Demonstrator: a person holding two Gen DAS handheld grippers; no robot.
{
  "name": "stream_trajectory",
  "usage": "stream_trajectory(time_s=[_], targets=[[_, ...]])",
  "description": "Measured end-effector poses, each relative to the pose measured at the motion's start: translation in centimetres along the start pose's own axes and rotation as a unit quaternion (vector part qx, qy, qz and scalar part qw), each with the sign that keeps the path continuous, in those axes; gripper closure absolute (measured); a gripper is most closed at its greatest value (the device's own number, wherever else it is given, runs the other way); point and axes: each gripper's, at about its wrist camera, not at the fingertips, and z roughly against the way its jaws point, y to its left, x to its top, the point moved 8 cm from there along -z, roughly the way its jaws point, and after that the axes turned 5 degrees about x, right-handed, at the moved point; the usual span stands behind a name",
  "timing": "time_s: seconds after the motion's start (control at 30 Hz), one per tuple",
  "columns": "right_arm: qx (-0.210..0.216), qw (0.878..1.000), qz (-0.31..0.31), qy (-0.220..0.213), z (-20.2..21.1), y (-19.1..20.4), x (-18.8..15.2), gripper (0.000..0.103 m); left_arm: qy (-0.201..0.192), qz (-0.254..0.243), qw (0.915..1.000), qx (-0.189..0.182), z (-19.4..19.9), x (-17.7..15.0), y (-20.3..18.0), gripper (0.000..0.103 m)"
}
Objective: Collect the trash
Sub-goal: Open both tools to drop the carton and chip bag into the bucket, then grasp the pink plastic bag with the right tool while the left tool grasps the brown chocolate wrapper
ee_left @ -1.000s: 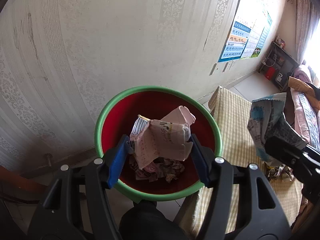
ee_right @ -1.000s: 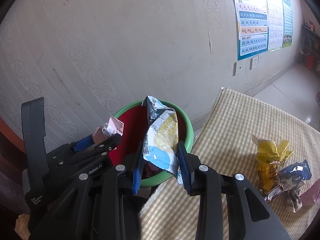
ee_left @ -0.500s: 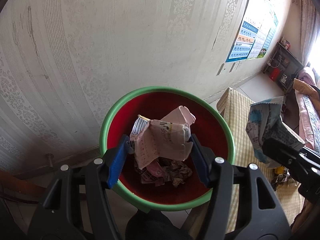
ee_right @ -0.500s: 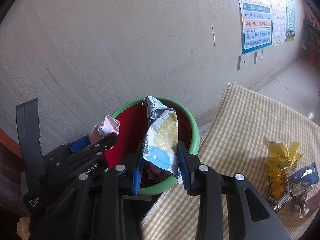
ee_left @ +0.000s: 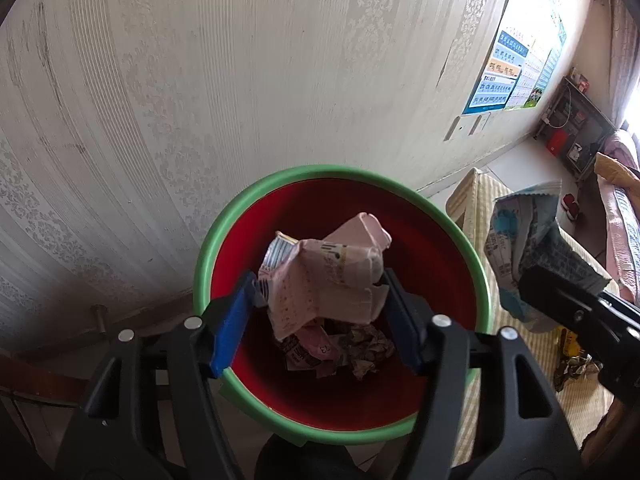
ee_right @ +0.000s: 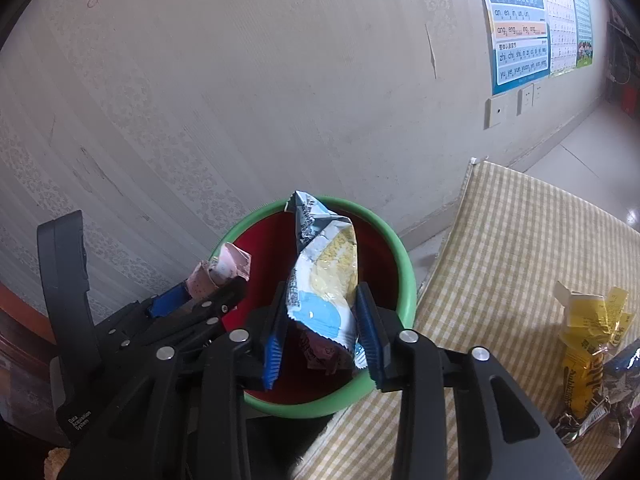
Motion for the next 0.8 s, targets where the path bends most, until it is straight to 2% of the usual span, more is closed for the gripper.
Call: stream_trajectory(time_s=[0.03,0.1,0.27,0.5,0.63,0.73,0.8], targets=[[-0.001,1.000,0.000,-0.003,0.0,0.0,0.0,0.053,0.001,0.001,1.0000,0.000,0.0,0.0,0.0,0.036],[-0.003,1.000,-0.003,-0.009,0.1,-0.1,0.0,0.047,-0.003,0.003,1.0000,0.001,0.0,0.0,0.2,0.025],[-0.017,1.000,-0.004,-0.025,2.1,-1.1,-0.6,0.043,-0.016,-0.007,0.9998,0.012,0.9,-0.4,-0.2,0.023],[-0.084,0.994,-0.034,-0.064,9.0,-6.7,-3.6,0.041,-0.034,-0.029,0.9988,-0.022,3.6,-2.1,-3.6,0.023],[-0.150,0.982,-0.075,-0.090,14.5,-12.4,-6.2,0.039,-0.039,-0.041,0.9977,-0.036,4.9,-3.5,-6.0,0.023],[-0.211,0.966,-0.110,-0.101,18.4,-17.6,-8.9,0.037,-0.038,-0.049,0.9972,-0.043,5.7,-4.5,-7.3,0.023],[-0.233,0.954,-0.156,-0.107,20.7,-21.4,-10.9,0.037,-0.034,-0.059,0.9965,-0.047,6.3,-5.6,-8.5,0.023]])
